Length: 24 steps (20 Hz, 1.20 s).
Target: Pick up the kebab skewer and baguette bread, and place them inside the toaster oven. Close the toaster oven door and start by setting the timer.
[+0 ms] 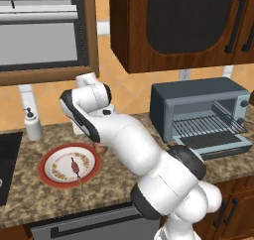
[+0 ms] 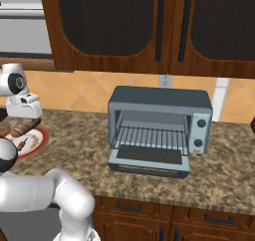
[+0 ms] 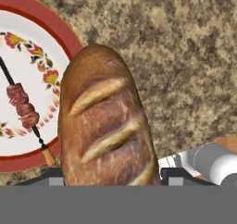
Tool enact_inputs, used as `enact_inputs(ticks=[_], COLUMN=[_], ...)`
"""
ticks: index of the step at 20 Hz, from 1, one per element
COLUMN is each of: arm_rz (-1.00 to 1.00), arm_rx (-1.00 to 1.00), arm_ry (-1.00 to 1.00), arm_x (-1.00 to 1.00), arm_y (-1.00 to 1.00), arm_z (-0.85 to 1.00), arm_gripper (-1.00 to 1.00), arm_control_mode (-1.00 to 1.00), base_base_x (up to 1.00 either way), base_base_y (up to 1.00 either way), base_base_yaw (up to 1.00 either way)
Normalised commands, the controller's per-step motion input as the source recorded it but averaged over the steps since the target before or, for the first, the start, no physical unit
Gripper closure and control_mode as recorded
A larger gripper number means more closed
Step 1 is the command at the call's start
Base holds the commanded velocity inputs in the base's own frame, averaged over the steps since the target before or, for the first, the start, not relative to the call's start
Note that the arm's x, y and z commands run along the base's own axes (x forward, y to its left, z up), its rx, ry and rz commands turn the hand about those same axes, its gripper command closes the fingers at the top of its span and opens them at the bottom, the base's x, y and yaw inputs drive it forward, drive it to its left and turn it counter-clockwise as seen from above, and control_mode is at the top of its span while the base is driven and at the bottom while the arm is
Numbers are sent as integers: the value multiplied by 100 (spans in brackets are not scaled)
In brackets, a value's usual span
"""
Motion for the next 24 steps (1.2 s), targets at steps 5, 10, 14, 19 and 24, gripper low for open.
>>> enact_inputs(ticks=[5,10,14,19,24], arm_rz=[-3,-1,0,-14,-44], arm_rx=[9,14,17,12,19], arm_ry=[0,-6,-19,-11,0], arm_x=[-87,-54,-31,-19,2], arm_y=[-100,-100,-100,-100,-98], arm_z=[12,14,37,28,12], arm_gripper=[100,100,100,100,100], arm_control_mode=[-100,-100,-100,-100,-100], base_base_x=[0,0,0,0,0], base_base_y=[0,0,0,0,0], base_base_yaw=[0,0,0,0,0])
